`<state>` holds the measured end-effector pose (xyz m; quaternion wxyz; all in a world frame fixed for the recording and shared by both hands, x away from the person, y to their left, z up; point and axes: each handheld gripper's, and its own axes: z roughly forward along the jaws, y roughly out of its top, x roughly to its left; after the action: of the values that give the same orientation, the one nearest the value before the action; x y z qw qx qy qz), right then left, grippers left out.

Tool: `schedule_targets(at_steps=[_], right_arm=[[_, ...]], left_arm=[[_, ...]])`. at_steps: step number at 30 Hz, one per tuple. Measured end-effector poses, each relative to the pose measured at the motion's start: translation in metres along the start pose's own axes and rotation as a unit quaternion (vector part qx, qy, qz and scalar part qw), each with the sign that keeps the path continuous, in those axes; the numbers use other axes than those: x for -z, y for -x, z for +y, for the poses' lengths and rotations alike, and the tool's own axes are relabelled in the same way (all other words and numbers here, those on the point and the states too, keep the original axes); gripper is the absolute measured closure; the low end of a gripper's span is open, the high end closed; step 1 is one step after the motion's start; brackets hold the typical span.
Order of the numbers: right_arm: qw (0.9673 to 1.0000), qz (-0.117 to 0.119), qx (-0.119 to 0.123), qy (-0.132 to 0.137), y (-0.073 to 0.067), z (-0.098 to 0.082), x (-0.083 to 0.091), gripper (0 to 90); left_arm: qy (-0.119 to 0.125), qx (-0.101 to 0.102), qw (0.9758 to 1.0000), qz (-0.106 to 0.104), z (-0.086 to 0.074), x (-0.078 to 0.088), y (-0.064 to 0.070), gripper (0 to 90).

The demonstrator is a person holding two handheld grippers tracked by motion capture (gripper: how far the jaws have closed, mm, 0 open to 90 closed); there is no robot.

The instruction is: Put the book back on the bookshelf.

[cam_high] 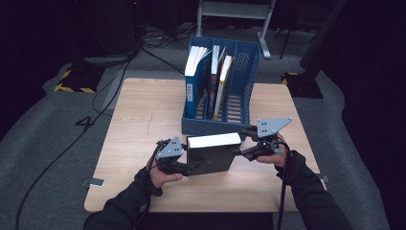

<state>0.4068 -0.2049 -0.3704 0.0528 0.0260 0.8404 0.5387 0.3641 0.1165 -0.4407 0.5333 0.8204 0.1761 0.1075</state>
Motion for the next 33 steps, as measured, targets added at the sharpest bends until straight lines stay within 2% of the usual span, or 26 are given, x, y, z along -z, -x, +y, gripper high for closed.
schedule_targets(at_steps=[6,9,12,14,16,18,22,25,28,29,31,33], right_arm=[[0.9993,0.023,0.015,-0.024,-0.002,0.009,-0.003,47.1],[0.9989,0.033,0.013,-0.031,0.000,0.014,-0.008,43.2],[0.9982,0.039,0.017,-0.041,0.001,0.019,-0.017,42.3],[0.9977,0.041,0.022,-0.050,0.000,0.022,-0.024,45.7],[0.9976,0.044,0.020,-0.049,0.000,0.023,-0.029,46.5],[0.9975,0.054,0.015,-0.043,0.003,0.023,-0.032,49.0],[0.9978,0.046,0.019,-0.043,0.000,0.024,-0.032,51.7],[0.9979,0.035,0.022,-0.049,-0.008,0.027,-0.031,52.6],[0.9991,0.019,-0.002,-0.037,-0.009,0.032,-0.027,52.9],[0.9991,0.019,-0.002,-0.037,-0.009,0.032,-0.027,52.9],[0.9994,-0.003,-0.003,-0.035,-0.011,0.040,-0.020,53.1],[0.9986,-0.019,0.004,-0.049,-0.014,0.046,-0.015,53.1]], left_arm=[[-0.001,-0.007,0.9999,-0.011,0.000,0.002,-0.003,31.1],[0.000,-0.007,0.9999,-0.014,0.000,0.001,-0.004,31.4],[-0.001,-0.010,0.9999,-0.011,0.000,0.001,-0.004,31.1],[-0.002,-0.011,0.9999,-0.010,0.000,0.001,-0.004,30.4],[-0.002,-0.010,0.9999,-0.010,0.000,0.001,-0.004,30.0],[-0.007,-0.012,0.9999,-0.002,-0.001,0.004,-0.006,28.4],[-0.012,-0.008,0.9999,0.001,-0.004,0.009,-0.008,27.5],[-0.030,-0.009,0.9995,0.007,-0.009,0.016,-0.009,27.0],[-0.060,-0.015,0.9978,0.023,-0.020,0.027,-0.009,25.0],[-0.060,-0.015,0.9978,0.023,-0.020,0.027,-0.009,24.6],[-0.072,-0.011,0.9967,0.035,-0.028,0.035,-0.011,24.6],[-0.090,-0.004,0.9945,0.053,-0.036,0.041,-0.015,24.4]])
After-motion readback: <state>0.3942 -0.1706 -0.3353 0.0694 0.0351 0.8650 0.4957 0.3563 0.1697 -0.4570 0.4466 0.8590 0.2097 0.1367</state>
